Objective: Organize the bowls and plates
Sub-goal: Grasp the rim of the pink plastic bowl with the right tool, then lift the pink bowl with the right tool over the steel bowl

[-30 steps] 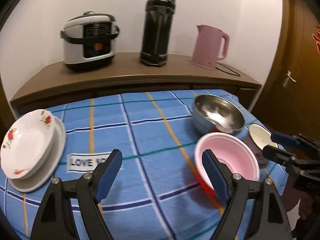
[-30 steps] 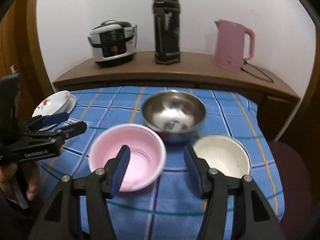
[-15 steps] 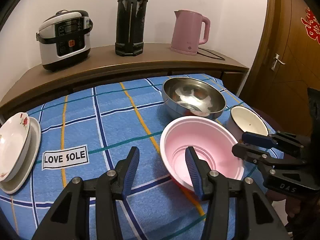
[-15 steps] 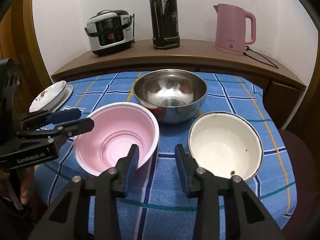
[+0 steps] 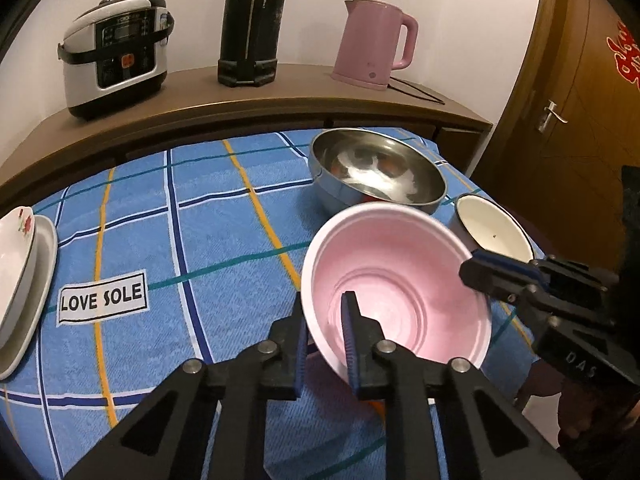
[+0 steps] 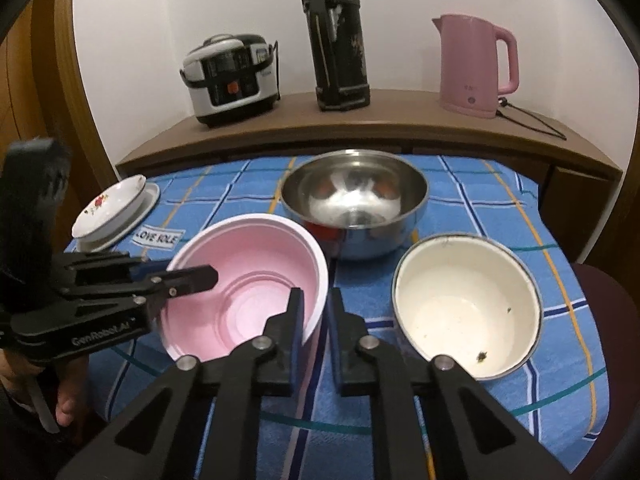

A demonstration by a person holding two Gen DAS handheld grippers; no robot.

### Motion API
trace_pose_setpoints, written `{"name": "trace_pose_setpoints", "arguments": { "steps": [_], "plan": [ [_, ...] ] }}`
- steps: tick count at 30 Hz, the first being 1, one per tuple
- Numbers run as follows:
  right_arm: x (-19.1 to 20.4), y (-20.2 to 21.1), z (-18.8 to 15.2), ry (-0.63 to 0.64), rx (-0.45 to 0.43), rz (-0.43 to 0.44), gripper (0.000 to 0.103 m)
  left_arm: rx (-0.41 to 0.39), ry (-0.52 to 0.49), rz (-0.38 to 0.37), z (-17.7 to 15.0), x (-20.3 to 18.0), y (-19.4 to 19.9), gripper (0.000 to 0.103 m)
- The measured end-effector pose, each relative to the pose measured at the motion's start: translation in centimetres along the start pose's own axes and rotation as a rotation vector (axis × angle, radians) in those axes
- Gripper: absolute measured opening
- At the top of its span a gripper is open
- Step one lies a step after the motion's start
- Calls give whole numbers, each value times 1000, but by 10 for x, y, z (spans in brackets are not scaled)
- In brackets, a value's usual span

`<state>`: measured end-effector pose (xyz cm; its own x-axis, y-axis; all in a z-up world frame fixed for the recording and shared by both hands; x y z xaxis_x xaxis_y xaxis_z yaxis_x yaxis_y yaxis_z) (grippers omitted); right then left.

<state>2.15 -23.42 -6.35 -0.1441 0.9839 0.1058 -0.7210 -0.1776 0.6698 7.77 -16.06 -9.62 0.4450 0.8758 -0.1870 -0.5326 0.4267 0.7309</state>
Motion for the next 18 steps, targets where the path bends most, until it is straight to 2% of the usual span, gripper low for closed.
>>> {"name": "trace_pose_setpoints", "arguments": {
  "steps": [9,18],
  "plan": [
    [4,22,24,10,-77,1,11,-46,10,-17,20,-3,20,15],
    [-5,46,69,15,-187,-49,11,-135,-40,-18,69,-16,35,15]
  ]
}}
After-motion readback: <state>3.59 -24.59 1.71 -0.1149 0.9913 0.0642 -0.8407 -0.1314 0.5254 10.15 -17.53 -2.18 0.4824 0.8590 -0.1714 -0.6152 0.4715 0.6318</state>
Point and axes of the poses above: each gripper's, at about its wrist camera, not at the fingertips, and y roughly against the way its jaws point, x to its left, z to its top, the point moved 7 cm from there along -y, roughly the way its jaws point, and after that the axes turned 2 degrees about x, right-handed, at the moved point
